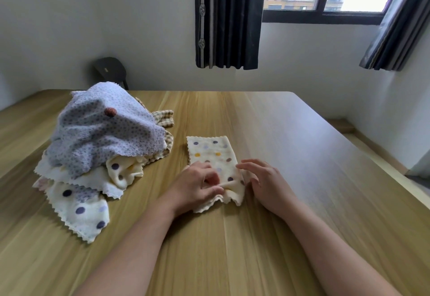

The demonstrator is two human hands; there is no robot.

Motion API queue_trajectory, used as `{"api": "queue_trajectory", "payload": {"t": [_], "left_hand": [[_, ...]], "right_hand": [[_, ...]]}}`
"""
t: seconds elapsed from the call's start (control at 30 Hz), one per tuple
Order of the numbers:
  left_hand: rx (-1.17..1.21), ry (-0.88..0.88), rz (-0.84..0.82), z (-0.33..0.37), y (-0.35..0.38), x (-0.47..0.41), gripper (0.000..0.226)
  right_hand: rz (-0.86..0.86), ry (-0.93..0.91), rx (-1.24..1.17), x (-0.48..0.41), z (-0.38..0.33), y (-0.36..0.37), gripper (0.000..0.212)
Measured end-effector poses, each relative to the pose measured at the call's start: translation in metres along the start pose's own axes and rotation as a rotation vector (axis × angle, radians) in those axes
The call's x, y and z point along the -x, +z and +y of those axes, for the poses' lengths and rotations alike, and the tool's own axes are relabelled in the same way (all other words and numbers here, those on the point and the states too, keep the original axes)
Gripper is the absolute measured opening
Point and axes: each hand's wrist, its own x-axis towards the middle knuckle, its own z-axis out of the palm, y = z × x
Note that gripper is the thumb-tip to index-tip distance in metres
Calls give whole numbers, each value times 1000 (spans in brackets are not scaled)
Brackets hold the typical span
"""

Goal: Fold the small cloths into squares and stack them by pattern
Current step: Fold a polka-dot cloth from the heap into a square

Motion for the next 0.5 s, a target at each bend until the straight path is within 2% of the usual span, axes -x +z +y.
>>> {"api": "queue_trajectory", "payload": {"t": [0.1, 0.2, 0.33, 0.4, 0.5], "left_hand": [[136, -85, 63, 0, -1, 2, 24], [241, -132, 74, 3, -3, 5, 20], [301, -187, 90, 6, -8, 6, 17], [350, -194, 105, 4, -13, 7, 31], [288, -153, 25, -3, -18, 10, 63]], "right_hand": [[-8, -91, -31, 1, 0, -1, 54], [7, -262, -78, 0, -3, 4, 42], [102, -226, -230, 2, -10, 4, 27], [155, -163, -301, 3, -8, 0, 20], [200, -67, -410, 5, -8, -4, 18]]}}
